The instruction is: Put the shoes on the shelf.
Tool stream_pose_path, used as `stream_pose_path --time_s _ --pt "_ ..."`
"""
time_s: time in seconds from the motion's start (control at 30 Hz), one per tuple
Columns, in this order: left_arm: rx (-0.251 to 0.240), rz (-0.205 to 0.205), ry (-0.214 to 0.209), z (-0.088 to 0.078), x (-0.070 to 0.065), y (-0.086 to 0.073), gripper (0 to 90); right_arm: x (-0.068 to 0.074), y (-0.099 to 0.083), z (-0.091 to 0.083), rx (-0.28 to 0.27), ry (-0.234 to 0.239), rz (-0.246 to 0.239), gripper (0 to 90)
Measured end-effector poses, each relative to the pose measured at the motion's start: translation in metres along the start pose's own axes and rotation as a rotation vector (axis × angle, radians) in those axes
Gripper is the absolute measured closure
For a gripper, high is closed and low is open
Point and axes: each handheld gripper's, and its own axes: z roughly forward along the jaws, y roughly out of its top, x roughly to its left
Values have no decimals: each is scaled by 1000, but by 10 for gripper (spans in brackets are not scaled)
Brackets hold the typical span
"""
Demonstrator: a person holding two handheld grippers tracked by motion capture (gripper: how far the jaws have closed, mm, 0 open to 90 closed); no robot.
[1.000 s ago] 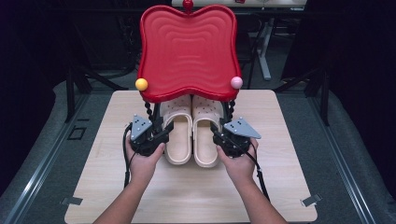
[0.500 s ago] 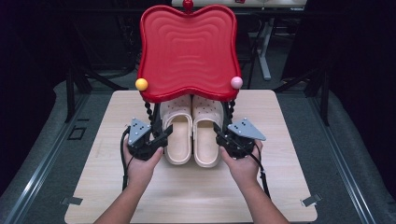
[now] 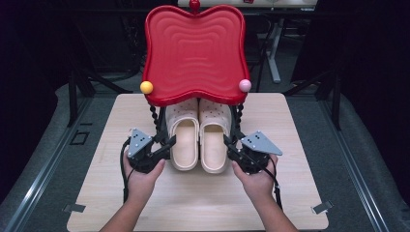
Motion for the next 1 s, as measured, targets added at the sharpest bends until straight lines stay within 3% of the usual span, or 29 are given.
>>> stream_pose_path --time_s 0.27,0.43,0.7,0.83,1.0 --pt "20 4 -22 -14 -4 -13 574 7 -18 -15 20 48 -3 655" --pt "38 4 -32 -24 -7 -22 607 10 -30 -28 50 83 11 747" --pt "62 15 -38 -41 -15 -39 758 23 -50 -46 114 127 6 858" --pt "82 -1 -51 -41 -18 -51 872 29 -63 -46 154 143 9 891" --pt "126 -3 -64 -36 -22 -63 900 30 -75 -40 195 149 21 897"
